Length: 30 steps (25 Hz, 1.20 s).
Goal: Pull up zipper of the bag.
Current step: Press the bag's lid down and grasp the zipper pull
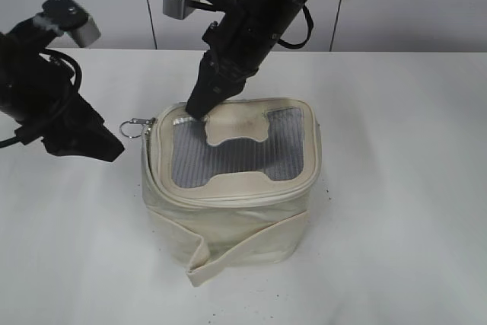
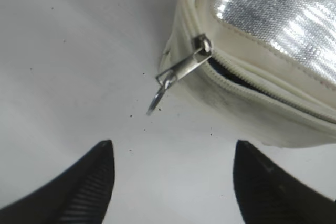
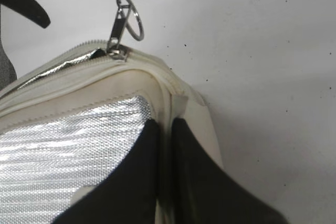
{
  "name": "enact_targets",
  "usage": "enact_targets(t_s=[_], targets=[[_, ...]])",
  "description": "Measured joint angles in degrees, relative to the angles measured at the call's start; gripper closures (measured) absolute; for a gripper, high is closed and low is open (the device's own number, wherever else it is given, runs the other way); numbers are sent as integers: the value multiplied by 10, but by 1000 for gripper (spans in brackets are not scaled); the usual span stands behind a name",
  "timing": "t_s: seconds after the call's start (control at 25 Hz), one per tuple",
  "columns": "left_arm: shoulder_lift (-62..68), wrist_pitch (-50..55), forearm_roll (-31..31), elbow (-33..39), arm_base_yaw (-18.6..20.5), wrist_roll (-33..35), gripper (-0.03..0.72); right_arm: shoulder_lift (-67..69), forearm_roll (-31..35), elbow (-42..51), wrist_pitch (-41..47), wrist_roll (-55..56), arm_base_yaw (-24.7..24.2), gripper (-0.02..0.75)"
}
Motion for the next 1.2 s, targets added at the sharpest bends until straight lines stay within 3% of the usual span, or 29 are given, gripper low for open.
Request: enact_targets(t_s=[0.28, 0.64, 0.76, 0.96, 1.04, 1.2], targets=[[-1, -29, 29, -28, -47, 4, 149, 0, -1, 0, 1, 0, 0, 696], [18, -38, 49, -29, -54, 4, 174, 0, -1, 0, 1, 0, 0, 698], [26, -43, 51, -29, -55, 4, 279, 0, 0, 0, 1, 0, 0, 698], [26, -36, 49, -34, -58, 4, 622, 0, 0, 0, 1, -1, 0, 699], [26, -27, 50, -35, -58, 4, 683, 0, 0, 0, 1, -1, 0, 699], [26, 2, 50, -35, -58, 4, 691, 1, -2, -7, 3, 0, 0, 699]])
